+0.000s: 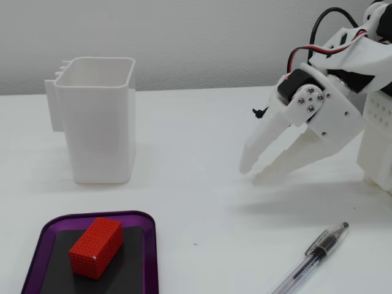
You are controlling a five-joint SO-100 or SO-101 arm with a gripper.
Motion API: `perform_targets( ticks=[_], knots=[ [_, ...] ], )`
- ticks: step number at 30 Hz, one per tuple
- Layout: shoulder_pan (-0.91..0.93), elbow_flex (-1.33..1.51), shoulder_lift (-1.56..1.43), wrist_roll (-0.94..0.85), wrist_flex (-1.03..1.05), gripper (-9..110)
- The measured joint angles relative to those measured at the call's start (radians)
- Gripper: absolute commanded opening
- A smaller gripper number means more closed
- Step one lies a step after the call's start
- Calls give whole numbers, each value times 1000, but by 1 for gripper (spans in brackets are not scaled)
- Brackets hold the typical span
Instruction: Remove the cube from the box.
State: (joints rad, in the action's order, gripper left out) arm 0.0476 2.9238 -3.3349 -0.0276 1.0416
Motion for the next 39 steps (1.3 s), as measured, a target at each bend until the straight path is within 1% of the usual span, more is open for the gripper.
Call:
perform_targets(
  ticks=[4, 9, 12, 17, 20, 24, 30, 39],
  knots=[
    [-11, -86, 114, 0, -15, 7],
    [-3, -324, 469, 29, -35, 9],
    [-14, -532, 756, 115, -35, 14],
    [-112, -922, 1216, 267, 6, 22],
    [-156, -1135, 1462, 359, 11, 23],
    [-192, -1373, 1720, 431, 11, 23],
    [-192, -1545, 1936, 500, 11, 24],
    [-196, -1562, 2039, 508, -20, 24]
  ],
)
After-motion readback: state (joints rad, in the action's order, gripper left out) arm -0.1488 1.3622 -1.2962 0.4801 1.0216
